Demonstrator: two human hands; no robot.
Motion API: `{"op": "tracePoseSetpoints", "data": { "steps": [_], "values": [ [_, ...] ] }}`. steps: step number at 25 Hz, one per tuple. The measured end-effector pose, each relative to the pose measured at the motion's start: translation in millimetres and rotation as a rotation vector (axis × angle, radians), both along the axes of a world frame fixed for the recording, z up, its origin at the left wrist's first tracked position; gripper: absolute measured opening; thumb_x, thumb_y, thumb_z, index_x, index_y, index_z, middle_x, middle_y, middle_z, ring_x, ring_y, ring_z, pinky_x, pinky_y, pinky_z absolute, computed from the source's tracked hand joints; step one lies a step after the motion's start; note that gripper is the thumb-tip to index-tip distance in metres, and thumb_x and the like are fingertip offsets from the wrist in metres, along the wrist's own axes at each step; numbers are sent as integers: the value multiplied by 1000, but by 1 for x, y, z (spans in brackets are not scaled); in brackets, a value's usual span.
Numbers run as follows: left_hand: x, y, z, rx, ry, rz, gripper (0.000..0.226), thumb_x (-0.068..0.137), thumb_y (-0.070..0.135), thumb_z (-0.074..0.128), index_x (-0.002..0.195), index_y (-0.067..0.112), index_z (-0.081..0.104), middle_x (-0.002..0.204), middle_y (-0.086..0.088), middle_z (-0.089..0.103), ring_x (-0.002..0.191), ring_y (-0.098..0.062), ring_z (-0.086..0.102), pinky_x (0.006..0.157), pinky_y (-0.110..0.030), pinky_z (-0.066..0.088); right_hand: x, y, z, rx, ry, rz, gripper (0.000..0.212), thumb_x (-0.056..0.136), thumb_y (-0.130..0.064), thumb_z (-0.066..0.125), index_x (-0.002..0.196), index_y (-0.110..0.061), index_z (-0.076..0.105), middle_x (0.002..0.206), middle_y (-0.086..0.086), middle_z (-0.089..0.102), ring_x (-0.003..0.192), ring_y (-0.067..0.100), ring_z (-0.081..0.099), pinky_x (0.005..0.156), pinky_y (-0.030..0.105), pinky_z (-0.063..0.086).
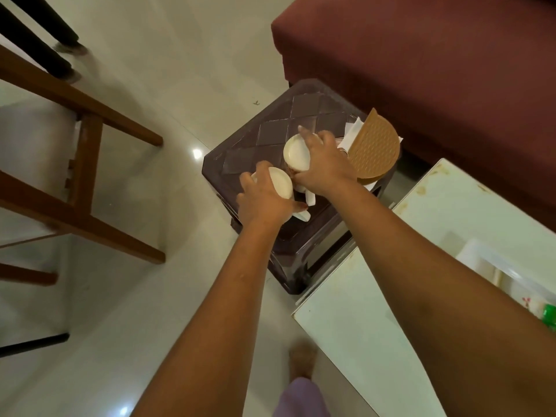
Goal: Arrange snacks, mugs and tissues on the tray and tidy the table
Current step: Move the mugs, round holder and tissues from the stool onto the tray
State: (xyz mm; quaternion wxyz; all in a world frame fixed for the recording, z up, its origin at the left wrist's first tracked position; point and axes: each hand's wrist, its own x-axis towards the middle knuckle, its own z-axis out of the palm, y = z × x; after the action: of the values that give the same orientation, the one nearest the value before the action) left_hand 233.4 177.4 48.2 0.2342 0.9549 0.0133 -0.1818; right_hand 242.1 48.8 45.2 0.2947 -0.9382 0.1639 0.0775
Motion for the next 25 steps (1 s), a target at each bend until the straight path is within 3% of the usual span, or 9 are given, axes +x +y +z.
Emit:
{"op": "tracePoseSetpoints", "data": {
  "steps": [7,10,13,15,18,20,25],
  "values": [
    [-4,15,13,31,-3,-206,90,58,33,86,128,25,30,130,-12,39,115,-36,52,90,-44,48,-11,-1,17,115,-119,-57,84,64,-29,82,134,-29,36,131,7,38,116,28,49,93,38,45],
    [-19,19,28,-20,-107,-135,87,54,35,85,124,25,34,125,-10,42,108,-35,53,83,-42,45,-49,1,37,254,-301,-184,83,59,-33,83,130,-33,40,121,-1,39,102,12,43,83,25,41],
    [-40,-5,46,-66,-156,-237,87,51,35,85,122,27,35,122,-9,42,106,-37,53,84,-44,42,-113,-26,48,227,-389,-334,86,57,-38,84,130,-36,38,125,-6,39,103,6,38,79,12,35],
    [-60,-35,50,-79,-103,-362,91,52,38,86,124,30,31,126,-9,41,111,-34,50,85,-44,42,-166,-59,48,155,-352,-440,89,57,-37,84,132,-35,36,130,-4,40,107,6,38,82,12,35],
    [-108,-88,41,-99,28,-517,90,56,43,85,124,33,27,127,-6,40,112,-30,50,80,-40,43,-244,-112,37,107,-279,-564,88,55,-28,84,129,-37,38,125,-5,41,102,3,36,71,6,29],
    [-167,-137,19,-94,95,-617,87,56,44,84,123,31,29,123,-5,41,108,-30,53,74,-35,39,-310,-154,24,49,-198,-652,88,53,-19,85,127,-35,41,123,-1,43,99,4,36,67,12,30],
    [-243,-184,-29,-59,170,-712,86,58,35,81,125,25,28,118,-7,39,100,-36,57,72,-35,43,-355,-218,-18,7,22,-604,91,52,-10,86,129,-29,42,126,9,43,110,22,44,84,20,31]
  ]
}}
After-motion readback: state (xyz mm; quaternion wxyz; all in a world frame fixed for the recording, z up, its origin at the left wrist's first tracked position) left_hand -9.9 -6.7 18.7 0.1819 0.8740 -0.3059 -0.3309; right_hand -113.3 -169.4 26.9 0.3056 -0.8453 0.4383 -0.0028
